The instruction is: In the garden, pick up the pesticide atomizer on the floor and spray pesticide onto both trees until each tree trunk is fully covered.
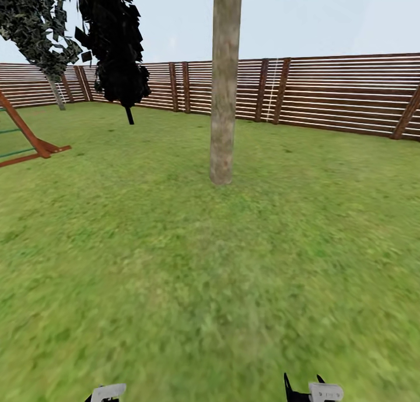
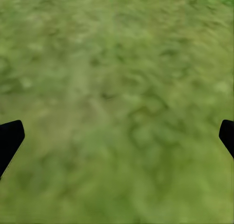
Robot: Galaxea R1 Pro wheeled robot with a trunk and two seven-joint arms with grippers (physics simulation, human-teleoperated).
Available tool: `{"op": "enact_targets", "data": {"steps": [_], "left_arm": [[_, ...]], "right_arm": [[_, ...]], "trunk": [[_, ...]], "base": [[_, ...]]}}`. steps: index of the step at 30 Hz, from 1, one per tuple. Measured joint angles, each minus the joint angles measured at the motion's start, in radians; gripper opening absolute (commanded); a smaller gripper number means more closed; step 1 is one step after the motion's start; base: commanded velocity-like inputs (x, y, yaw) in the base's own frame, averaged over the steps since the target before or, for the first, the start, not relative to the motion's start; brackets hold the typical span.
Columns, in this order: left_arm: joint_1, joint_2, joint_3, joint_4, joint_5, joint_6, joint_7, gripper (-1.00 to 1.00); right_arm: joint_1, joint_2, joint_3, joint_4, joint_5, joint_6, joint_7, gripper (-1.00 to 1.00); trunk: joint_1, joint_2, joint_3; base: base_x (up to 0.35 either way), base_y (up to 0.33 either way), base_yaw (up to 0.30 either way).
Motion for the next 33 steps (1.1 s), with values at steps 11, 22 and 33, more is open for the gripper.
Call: {"op": "enact_targets", "data": {"steps": [11, 22, 33], "left_arm": [[0.0, 0.0, 0.0, 0.0, 0.0, 0.0, 0.0, -1.0], [0.0, 0.0, 0.0, 0.0, 0.0, 0.0, 0.0, -1.0], [0.001, 0.0, 0.0, 0.0, 0.0, 0.0, 0.0, -1.0]], "right_arm": [[0.0, 0.001, 0.0, 0.0, -0.001, 0.0, 0.0, 1.0], [0.0, 0.001, 0.0, 0.0, 0.0, 0.0, 0.0, 1.0], [0.0, 0.0, 0.0, 0.0, -0.001, 0.001, 0.0, 1.0]], "trunk": [[0.0, 0.0, 0.0], [0.0, 0.0, 0.0], [0.0, 0.0, 0.0]], "base": [[0.339, 0.0, 0.0], [0.339, 0.0, -0.041], [0.339, 0.0, -0.001]]}}
